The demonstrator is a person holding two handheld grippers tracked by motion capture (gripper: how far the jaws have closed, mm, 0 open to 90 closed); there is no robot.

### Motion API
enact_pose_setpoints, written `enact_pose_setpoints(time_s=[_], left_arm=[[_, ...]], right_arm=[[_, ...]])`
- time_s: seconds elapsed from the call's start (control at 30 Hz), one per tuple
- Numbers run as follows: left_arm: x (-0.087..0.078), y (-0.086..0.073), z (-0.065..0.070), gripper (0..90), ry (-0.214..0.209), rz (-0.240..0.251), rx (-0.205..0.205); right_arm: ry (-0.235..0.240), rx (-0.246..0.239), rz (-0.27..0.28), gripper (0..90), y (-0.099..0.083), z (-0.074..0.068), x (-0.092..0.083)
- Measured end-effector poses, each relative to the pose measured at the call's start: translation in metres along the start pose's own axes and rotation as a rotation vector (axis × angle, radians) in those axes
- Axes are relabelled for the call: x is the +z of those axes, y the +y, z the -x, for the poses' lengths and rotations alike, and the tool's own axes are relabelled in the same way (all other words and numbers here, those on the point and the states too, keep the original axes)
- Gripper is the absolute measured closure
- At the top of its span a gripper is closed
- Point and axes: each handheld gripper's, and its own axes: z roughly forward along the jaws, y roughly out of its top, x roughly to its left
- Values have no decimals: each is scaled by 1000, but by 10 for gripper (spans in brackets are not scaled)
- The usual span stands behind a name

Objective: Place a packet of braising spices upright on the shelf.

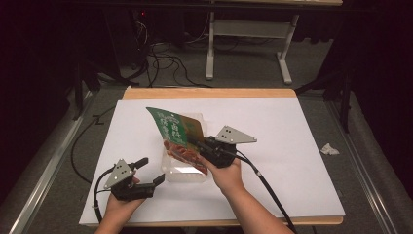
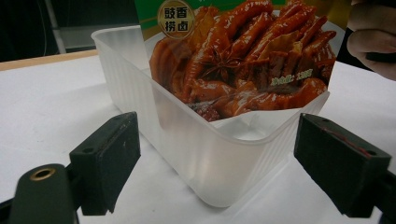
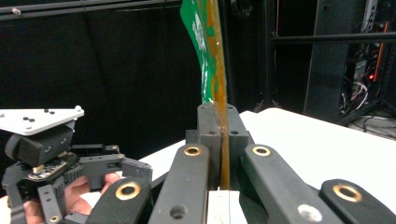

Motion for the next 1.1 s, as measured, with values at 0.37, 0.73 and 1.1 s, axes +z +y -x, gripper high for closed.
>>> enact_pose_setpoints(time_s=[0.37,0.73,1.1], left_arm=[[1,0,0,151,0,-3,-1],[1,-1,0,152,-4,-4,-2],[3,-1,1,157,-11,-9,-2]], right_arm=[[-4,7,39,900,-8,1,1],[-17,28,52,900,-15,4,3],[-45,43,66,900,-22,9,5]])
